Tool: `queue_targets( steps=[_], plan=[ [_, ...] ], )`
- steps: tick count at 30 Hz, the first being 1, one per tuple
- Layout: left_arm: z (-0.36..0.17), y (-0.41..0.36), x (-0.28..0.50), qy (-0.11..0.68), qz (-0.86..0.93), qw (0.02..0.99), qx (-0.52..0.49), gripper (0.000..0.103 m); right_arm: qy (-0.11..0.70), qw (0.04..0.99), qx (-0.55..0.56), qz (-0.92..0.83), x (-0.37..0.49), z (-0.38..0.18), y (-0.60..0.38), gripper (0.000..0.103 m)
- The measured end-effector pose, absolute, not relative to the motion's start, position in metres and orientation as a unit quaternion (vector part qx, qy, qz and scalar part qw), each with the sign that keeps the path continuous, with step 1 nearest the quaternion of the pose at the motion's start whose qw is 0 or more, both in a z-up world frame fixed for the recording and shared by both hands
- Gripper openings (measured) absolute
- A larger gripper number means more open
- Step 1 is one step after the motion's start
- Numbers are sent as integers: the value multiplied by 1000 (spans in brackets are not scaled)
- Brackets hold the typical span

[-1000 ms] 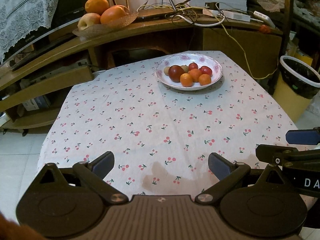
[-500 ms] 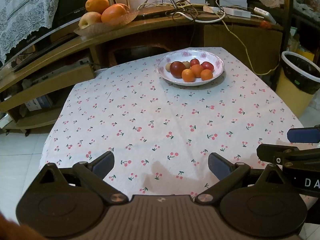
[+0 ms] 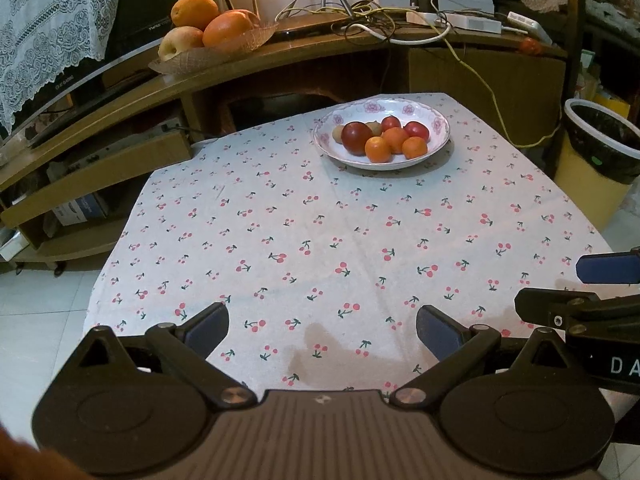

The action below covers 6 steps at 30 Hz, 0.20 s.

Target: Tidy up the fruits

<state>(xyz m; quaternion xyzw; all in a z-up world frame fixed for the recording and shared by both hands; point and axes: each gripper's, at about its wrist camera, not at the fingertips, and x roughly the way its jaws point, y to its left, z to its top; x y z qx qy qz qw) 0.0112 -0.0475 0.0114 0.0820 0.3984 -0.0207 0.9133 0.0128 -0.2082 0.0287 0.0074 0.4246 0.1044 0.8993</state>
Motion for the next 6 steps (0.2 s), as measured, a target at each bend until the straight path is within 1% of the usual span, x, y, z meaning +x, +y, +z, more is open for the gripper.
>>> queue_targets(
  steps=[6],
  plan=[
    [11,-47,11,398,-21,913,81,103,424,899,7,105,12,28,-207,62]
  ],
)
